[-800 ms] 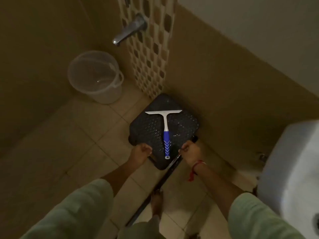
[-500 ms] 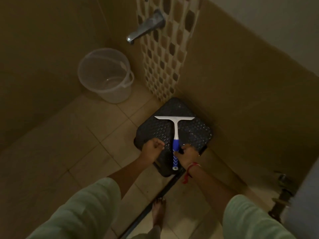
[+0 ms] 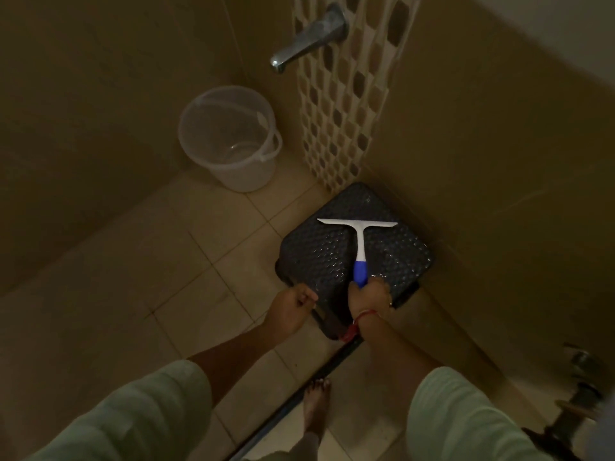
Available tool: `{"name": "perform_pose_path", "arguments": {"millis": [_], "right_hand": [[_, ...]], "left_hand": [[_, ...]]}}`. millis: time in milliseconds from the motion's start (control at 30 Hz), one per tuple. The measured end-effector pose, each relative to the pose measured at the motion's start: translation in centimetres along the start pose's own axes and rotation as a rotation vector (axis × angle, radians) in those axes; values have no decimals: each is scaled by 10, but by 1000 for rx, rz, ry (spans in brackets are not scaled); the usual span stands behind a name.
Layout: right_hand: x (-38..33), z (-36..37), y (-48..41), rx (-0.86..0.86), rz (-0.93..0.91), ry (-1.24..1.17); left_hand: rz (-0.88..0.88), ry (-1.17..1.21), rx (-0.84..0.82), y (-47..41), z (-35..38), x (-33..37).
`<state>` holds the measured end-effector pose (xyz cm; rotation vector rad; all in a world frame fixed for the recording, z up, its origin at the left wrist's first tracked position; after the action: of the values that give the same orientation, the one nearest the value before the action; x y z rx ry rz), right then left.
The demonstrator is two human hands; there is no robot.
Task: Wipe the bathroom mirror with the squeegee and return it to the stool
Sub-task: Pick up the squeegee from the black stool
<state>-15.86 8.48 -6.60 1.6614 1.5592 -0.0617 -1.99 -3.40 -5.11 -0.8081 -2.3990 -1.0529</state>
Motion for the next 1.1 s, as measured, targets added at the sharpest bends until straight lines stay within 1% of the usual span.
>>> {"name": "perform_pose_path", "arguments": {"millis": [100, 200, 300, 467, 533, 600, 733, 833, 900, 933, 1100], "right_hand": [[-11, -17, 12, 44, -64, -127], [-21, -42, 31, 63, -101, -251], [-37, -82, 63, 80, -207, -384], [-82, -177, 147, 104, -519, -627], [-102, -220, 187, 129, -664, -678], [-118, -270, 231, 159, -819, -723], [-140, -362, 306, 169, -1052, -809], [-143, -427, 355, 230, -1202, -846], [-138, -463, 380, 286, -1276, -866], [-132, -481, 393, 323, -1314, -882], [-96, -560, 447, 504, -1425, -927]], "left_hand": [[-17, 38, 24, 12, -6, 7], [33, 40, -6, 27, -16, 23], [72, 32, -25, 49, -37, 43], [118, 105, 5, 105, -67, 91], [177, 93, -10, 131, -73, 118], [259, 57, 9, 159, -84, 154], [450, 21, 133, 202, -119, 237], [574, -8, 213, 234, -141, 300], [627, 55, 231, 253, -151, 339], [662, 86, 267, 264, -157, 361], [952, 56, 523, 340, -186, 483]]}}
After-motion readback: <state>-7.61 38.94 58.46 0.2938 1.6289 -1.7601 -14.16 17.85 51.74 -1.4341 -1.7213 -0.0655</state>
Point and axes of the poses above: each hand's wrist, its own y-axis away from the middle knuckle, its own z-axis out of the palm, x = y × z, the point moved 5 cm from there along -y, towards the middle knuckle, and after that the axes turned 15 degrees about -y, right-handed, at the moved point
